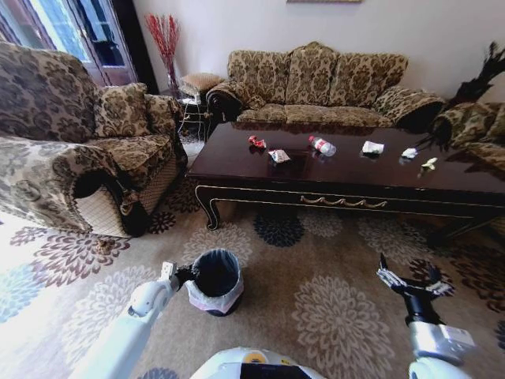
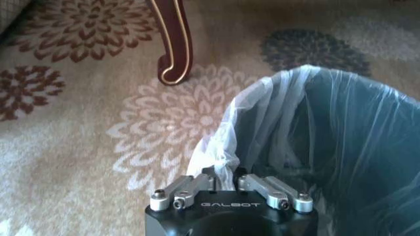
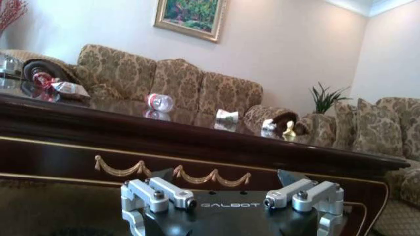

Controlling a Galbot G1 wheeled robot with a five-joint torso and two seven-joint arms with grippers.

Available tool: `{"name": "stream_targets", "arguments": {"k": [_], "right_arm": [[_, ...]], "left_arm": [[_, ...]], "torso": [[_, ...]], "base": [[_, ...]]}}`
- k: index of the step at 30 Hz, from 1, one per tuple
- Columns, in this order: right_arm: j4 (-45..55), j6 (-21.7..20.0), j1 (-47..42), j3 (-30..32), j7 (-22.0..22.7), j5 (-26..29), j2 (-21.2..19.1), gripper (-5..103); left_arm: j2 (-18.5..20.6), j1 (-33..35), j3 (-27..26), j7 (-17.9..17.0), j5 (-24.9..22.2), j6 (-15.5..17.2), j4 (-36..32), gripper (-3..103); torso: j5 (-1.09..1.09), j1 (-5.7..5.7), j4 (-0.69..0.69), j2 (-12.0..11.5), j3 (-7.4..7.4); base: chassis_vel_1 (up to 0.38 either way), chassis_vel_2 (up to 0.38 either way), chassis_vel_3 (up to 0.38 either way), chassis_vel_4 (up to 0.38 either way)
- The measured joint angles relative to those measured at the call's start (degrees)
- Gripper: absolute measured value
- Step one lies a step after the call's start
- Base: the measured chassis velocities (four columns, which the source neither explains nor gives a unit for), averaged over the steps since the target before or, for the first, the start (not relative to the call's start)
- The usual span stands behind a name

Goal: Move to the front of the table and place the trash on the table into the trash bin.

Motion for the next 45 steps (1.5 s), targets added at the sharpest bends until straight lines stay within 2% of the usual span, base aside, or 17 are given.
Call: {"name": "stream_targets", "arguments": {"k": [2, 3, 6, 10, 17, 19, 20, 21, 23, 24, 25, 26, 28, 34, 39, 45], "right_arm": [[-0.14, -0.13, 0.16, -0.21, 0.05, -0.13, -0.17, 100], [-0.46, -0.39, 0.66, -0.76, 0.15, -0.6, -0.5, 100], [-0.45, -1.21, 1.55, -1.97, 0.57, -0.99, -0.75, 100], [-0.48, -1.72, 2.28, -2.68, 0.8, -1.33, -1.14, 100], [0.1, -2.62, 2.88, -2.82, 1.46, -1.25, -1.73, 100], [1.91, -3.45, 2.62, -2.44, 1.67, -0.49, -2.17, 100], [1.91, -3.45, 2.62, -2.44, 1.67, -0.49, -2.17, 100], [2.44, -3.64, 2.52, -2.29, 1.68, -0.24, -2.3, 100], [3.54, -3.78, 2.13, -1.88, 1.69, 0.39, -2.72, 100], [3.71, -3.78, 2.03, -1.84, 1.69, 0.45, -2.81, 100], [3.71, -3.78, 2.03, -1.84, 1.69, 0.45, -2.81, 100], [4.14, -3.78, 1.78, -1.82, 1.72, 0.58, -2.97, 100], [5.58, -4.11, 0.93, -1.96, 1.76, 1.37, -3.81, 100], [7.5, -6.04, 1.0, -2.88, 1.75, 1.88, -5.72, 100], [9.39, -7.29, 1.13, -3.43, 2.13, 2.48, -6.18, 100], [9.93, -8.85, 0.16, -4.32, 2.44, 2.61, -7.7, 100]], "left_arm": [[0.09, 0.06, -0.13, 0.06, 0.01, 0.09, -0.07, 15], [0.07, 0.34, -0.68, 0.07, 0.01, 0.24, -0.24, 4], [-0.22, 1.25, -1.76, -0.21, -0.03, 0.29, -0.97, 0], [-0.57, 2.07, -2.98, -0.51, 0.24, 0.02, -2.05, 0], [-1.84, 3.4, -5.27, -0.77, 0.24, -1.09, -5.13, 0], [-2.8, 4.93, -6.69, -2.24, -0.92, -4.13, -7.79, 0], [-2.8, 4.93, -6.69, -2.24, -0.92, -4.13, -7.79, 0], [-3.17, 5.46, -7.03, -3.28, -1.45, -5.46, -8.68, 0], [-4.8, 7.89, -8.24, -5.75, -3.18, -13.22, -11.81, 0], [-5.28, 8.54, -8.5, -6.33, -3.24, -15.12, -12.52, 0], [-5.28, 8.54, -8.5, -6.33, -3.24, -15.12, -12.52, 0], [-6.13, 9.66, -8.97, -7.46, -3.26, -17.63, -13.9, 0], [-8.49, 12.6, -9.87, -9.23, -3.18, -20.53, -17.9, 0], [-11.82, 16.3, -10.46, -9.92, -0.87, -21.49, -23.28, 0], [-13.89, 17.93, -9.83, -9.91, 4.42, -22.57, -26.0, 0], [-15.9, 17.98, -9.06, -9.97, 9.59, -22.76, -27.56, 0]], "torso": [[0.0, 0.0, 0.0, 0.0, 0.0], [0.03, 0.0, 0.01, 0.0, 0.0], [0.03, 0.0, 0.01, -0.01, 0.0], [0.04, 0.0, 0.06, -0.01, 0.0], [0.05, 0.0, 0.02, -0.01, -0.01], [0.04, 0.0, 0.03, -0.01, -0.02], [0.04, 0.0, 0.03, -0.01, -0.02], [0.04, 0.0, 0.05, -0.01, -0.02], [0.05, -0.01, 0.03, 0.0, -0.02], [0.05, -0.01, 0.02, 0.0, -0.02], [0.05, -0.01, 0.02, 0.0, -0.02], [0.06, -0.01, 0.02, -0.01, -0.02], [0.08, -0.01, 0.04, 0.0, -0.02], [0.09, -0.01, 0.04, 0.0, -0.03], [0.06, 0.06, 0.04, 0.23, 0.11], [0.07, 0.44, 0.03, 1.74, 1.26]], "base": [[0.0, 0.0, 0.0, 0.0], [0.0, 0.0, 0.0, 0.0], [0.0, 0.0, 0.0, 0.0], [0.0, 0.0, 0.0, 0.0], [0.0, 0.0, 0.0, 0.0], [0.0, 0.0, 0.0, 0.0], [0.0, 0.0, 0.0, 0.0], [0.0, 0.0, 0.0, 0.0], [0.0, 0.0, 0.0, 0.0], [0.0, 0.0, 0.0, 0.0], [0.0, 0.0, 0.0, 0.0], [0.0, 0.0, 0.0, 0.0], [0.0, 0.0, 0.0, 0.0], [0.0, 0.0, 0.0, 0.0], [0.0, 0.0, 0.0, 0.0], [0.0, 0.0, 0.0, 0.0]]}}
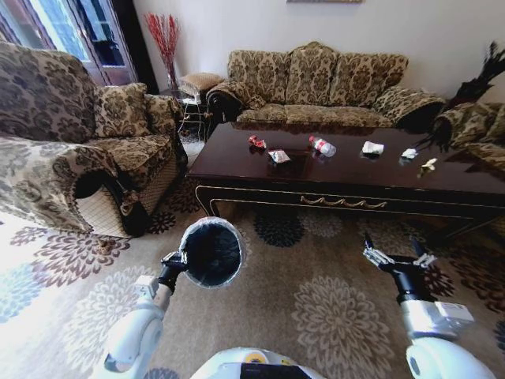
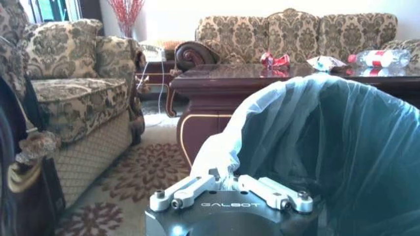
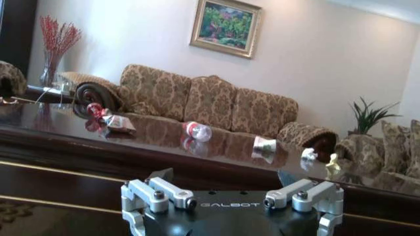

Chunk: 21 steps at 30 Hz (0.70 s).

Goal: Move to the front of the table and place the trash on the table into the trash bin.

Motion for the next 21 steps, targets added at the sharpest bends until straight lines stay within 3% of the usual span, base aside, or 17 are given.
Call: {"name": "stream_targets", "arguments": {"k": [10, 21], "right_arm": [[2.85, -2.96, 0.72, -1.14, 1.03, 1.06, 0.13, 100], [3.16, -2.85, 0.44, 0.81, 1.01, 2.52, -0.04, 100]], "left_arm": [[-0.34, 2.05, -0.2, 0.11, -0.23, -0.89, -1.12, 0], [1.66, 0.9, -1.37, -0.62, -5.01, -0.85, -3.79, 0]], "torso": [[0.0, 0.67, 0.01, 2.15, 1.46], [-0.01, 1.49, 0.0, 4.84, 3.34]], "base": [[0.0, 0.0, 0.0, 0.0], [0.0, 0.0, 0.0, 0.0]]}}
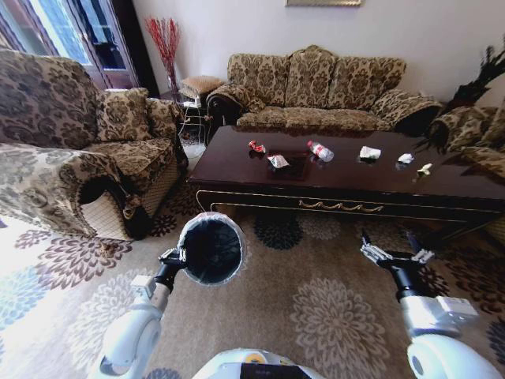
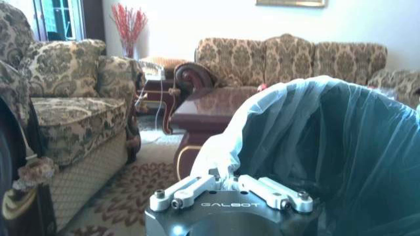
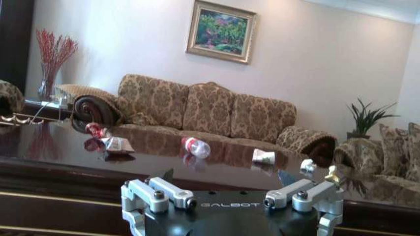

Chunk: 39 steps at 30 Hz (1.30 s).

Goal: Move to the front of the table and place the trash on the table into the trash bin.

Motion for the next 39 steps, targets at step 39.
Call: {"name": "stream_targets", "arguments": {"k": [39], "right_arm": [[0.78, -0.07, -0.91, -0.32, 0.26, 2.56, -3.25, 100]], "left_arm": [[1.9, 4.64, -1.16, -2.57, -2.68, 7.93, -9.39, 0]], "torso": [[-0.01, 3.24, 0.01, 9.32, 6.06]], "base": [[0.0, 0.0, 0.0, 0.0]]}}
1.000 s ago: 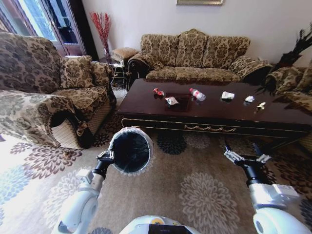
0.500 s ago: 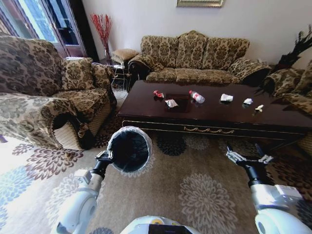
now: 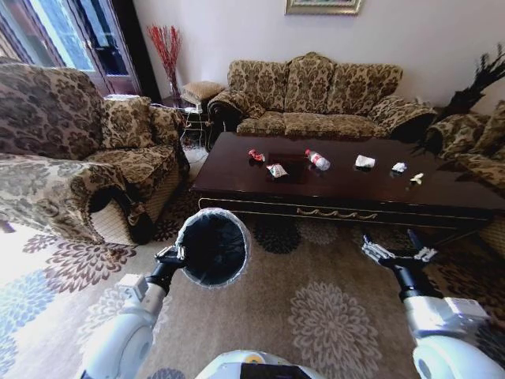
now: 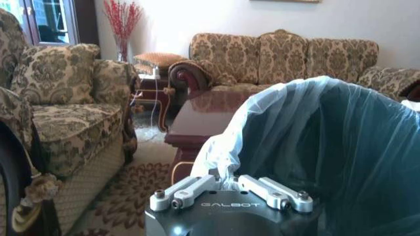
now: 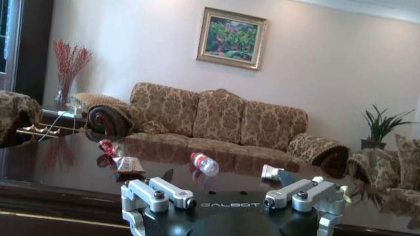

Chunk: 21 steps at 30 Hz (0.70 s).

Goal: Move to the front of the table and place the trash on the table into the trash bin.

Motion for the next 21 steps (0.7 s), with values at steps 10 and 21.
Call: {"name": "stream_targets", "arguments": {"k": [10, 21], "right_arm": [[1.43, -1.39, -0.47, -0.76, 0.75, -0.58, 1.01, 100], [2.54, -4.15, -1.44, -1.51, 3.19, -1.03, 0.51, 100]], "left_arm": [[-0.97, -0.76, 0.2, -0.42, -1.99, 0.26, -1.08, 0], [-1.07, -0.49, 0.27, 0.94, 4.94, -8.07, 3.75, 0]], "torso": [[0.0, 0.87, -0.01, 2.32, 1.47], [0.0, 1.74, 0.0, 4.52, 2.8]], "base": [[0.0, 0.0, 0.0, 0.0], [0.0, 0.0, 0.0, 0.0]]}}
